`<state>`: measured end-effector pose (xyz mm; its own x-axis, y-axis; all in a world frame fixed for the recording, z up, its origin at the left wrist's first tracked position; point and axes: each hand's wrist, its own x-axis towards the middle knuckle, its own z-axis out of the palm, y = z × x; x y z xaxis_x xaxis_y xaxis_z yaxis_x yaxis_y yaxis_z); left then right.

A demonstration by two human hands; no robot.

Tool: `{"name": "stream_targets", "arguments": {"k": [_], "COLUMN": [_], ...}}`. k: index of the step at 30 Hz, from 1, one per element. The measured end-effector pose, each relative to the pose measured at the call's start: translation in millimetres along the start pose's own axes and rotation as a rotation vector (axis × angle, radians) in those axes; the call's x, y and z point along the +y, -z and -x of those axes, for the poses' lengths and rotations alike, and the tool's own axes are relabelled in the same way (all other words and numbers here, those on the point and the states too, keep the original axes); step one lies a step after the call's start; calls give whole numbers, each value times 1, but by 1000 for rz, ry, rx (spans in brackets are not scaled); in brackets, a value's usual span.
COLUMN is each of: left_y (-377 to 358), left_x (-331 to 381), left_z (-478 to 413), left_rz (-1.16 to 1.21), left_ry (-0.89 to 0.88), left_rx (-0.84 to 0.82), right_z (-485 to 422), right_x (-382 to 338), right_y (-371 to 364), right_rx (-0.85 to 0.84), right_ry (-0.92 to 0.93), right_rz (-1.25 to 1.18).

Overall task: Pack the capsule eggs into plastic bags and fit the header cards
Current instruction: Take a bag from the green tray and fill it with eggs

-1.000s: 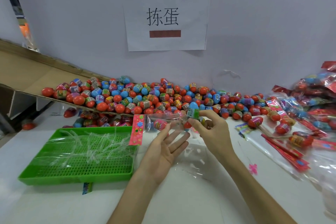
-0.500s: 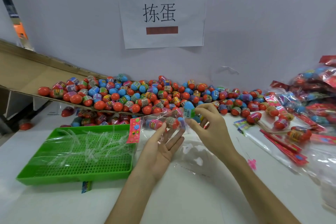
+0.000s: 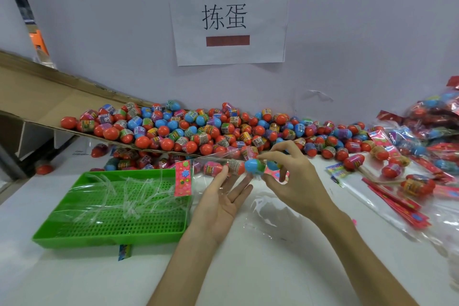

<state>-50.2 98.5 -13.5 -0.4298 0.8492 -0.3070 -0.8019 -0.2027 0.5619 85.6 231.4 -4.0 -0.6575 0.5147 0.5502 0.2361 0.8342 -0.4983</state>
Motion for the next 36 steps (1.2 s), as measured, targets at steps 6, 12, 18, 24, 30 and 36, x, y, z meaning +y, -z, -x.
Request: {"name": "stream_targets", "arguments": {"k": [6,12,18,24,30,36], "left_y": [-1,-2,-1,-1,-3,-4], "left_x": [0,-8,-12,-6,-3,-4], "left_z": [0,1,2,0,2,3], "left_rz": [-3,-157,-233,-74,-15,-27], "left_ry": [-3,-32,-43,11,45,35], "left_rx": [-8,-69,-112,-53,-83,-86], "right_z": [-1,1,3,1,-3,2], "right_x": [-4,-9,-15,-21,-25,-29], "right_y": [-4,-8,-11,-5,0,-5], "right_rx": [26,128,-22,48,223,107], "right_ry": [-7,-56,-78,-78,-205,-190], "right_rz": [-130,-88,-190,-334,-466,-473]}}
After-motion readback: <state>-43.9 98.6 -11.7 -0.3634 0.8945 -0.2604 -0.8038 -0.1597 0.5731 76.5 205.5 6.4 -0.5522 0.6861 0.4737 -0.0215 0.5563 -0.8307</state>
